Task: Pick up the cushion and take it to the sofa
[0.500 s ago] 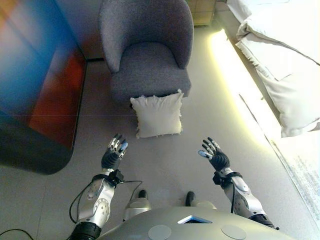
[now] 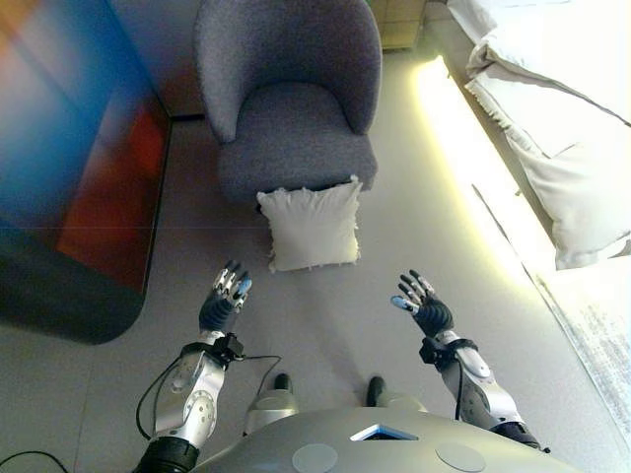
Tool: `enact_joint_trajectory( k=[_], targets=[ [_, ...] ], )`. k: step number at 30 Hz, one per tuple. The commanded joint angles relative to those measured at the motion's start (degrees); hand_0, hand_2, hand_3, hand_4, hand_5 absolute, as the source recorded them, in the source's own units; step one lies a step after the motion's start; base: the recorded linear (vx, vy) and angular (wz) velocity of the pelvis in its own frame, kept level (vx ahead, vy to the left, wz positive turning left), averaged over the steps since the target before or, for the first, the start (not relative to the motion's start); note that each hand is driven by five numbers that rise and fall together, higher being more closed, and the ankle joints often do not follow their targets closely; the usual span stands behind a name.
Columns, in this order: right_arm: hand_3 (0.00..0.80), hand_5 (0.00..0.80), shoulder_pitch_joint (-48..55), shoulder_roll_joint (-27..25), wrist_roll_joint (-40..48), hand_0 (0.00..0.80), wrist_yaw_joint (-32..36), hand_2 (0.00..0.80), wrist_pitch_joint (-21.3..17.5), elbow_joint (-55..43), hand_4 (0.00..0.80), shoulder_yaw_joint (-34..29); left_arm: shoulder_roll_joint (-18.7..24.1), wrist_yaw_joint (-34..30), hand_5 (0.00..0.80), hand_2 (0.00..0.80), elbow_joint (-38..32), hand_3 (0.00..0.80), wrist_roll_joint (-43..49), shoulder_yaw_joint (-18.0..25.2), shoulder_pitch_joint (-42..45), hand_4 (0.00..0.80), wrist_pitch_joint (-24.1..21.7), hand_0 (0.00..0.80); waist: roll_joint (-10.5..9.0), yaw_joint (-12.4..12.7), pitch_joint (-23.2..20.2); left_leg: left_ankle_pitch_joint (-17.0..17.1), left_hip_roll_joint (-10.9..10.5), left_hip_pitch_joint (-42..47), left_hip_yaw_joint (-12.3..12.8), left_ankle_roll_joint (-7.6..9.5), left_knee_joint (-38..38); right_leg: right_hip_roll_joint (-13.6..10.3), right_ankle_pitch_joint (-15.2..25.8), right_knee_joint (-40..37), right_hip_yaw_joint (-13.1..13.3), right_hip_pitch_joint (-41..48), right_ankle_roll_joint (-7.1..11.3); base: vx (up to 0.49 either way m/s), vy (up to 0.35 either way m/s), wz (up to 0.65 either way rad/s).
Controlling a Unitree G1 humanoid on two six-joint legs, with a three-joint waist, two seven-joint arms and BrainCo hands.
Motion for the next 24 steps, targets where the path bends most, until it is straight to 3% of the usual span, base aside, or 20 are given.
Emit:
enact_joint_trajectory(
  k=[1,11,13,15,17,22,24],
  targets=[
    [0.0,0.0,-3.05,1.51,1.6,0.0,0.24,0.0,-3.45,-3.48,0.0,-0.64,2.23,0.16,0.0,0.0,-2.61,0.0,1.75,0.49,-3.31,0.0,-3.51,0.0,-1.43,0.45,0.99,-2.38,-3.13,1.3,0.45,2.91,0.3,1.78,-0.34,0.44,0.47,0.9,-0.56,0.0,0.0,0.0],
    [0.0,0.0,-4.17,0.2,-4.62,0.0,-4.53,0.0,-5.73,-3.93,0.0,-0.89,3.28,4.36,0.0,0.0,-2.15,0.0,6.64,0.39,-3.91,0.0,-3.38,0.0,-1.46,0.48,0.77,-2.43,-3.1,1.46,0.37,2.82,0.3,1.89,-0.44,0.44,0.5,1.07,-0.49,0.0,0.0,0.0],
    [0.0,0.0,-4.4,-0.89,-14.08,0.0,-8.66,0.0,-6.94,-3.97,0.0,-0.73,3.97,4.88,0.0,0.0,-1.78,0.0,9.7,0.22,-4.04,0.0,-2.51,0.0,-1.43,0.46,0.56,-2.46,-3.01,1.5,0.51,2.69,0.3,1.85,-0.5,0.44,0.54,1.12,-0.39,0.0,0.0,0.0],
    [0.0,0.0,-5.45,-3.01,-19.94,0.0,-11.66,0.0,-5.8,-5.11,0.0,-0.22,4.58,3.91,0.0,0.0,-1.73,0.0,9.56,-0.07,-5.04,0.0,-1.32,0.0,-1.42,0.44,0.53,-2.41,-3.01,1.46,0.44,2.68,0.3,1.83,-0.39,0.44,0.59,1.08,-0.24,0.0,0.0,0.0],
    [0.0,0.0,-6.32,-4.18,-12.39,0.0,-8.84,0.0,-4.19,-6.91,0.0,-0.26,4.68,1.28,0.0,0.0,-2.95,0.0,5.78,0.27,-6.0,0.0,0.95,0.0,-1.45,0.45,0.69,-2.41,-2.95,1.59,0.39,2.71,0.3,1.83,-0.33,0.44,0.53,1.22,-0.23,0.0,0.0,0.0],
    [0.0,0.0,-8.96,1.84,13.01,0.0,6.23,0.0,-2.63,-6.19,0.0,-0.62,0.63,-13.26,0.0,0.0,-2.44,0.0,-12.05,-0.93,-9.56,0.0,7.18,0.0,-1.3,0.33,0.66,-2.74,-2.77,2.12,0.78,2.78,0.3,1.81,-0.36,0.44,0.28,1.63,-0.48,0.0,0.0,0.0],
    [0.0,0.0,-9.34,4.75,24.21,0.0,13.64,0.0,0.07,-5.16,0.0,-0.77,-1.56,-18.3,0.0,0.0,-1.67,0.0,-20.82,-1.9,-10.1,0.0,9.56,0.0,-1.1,0.22,0.48,-2.79,-2.76,2.19,1.14,2.73,0.3,1.77,-0.38,0.44,0.11,1.67,-0.44,0.0,0.0,0.0]
  ],
)
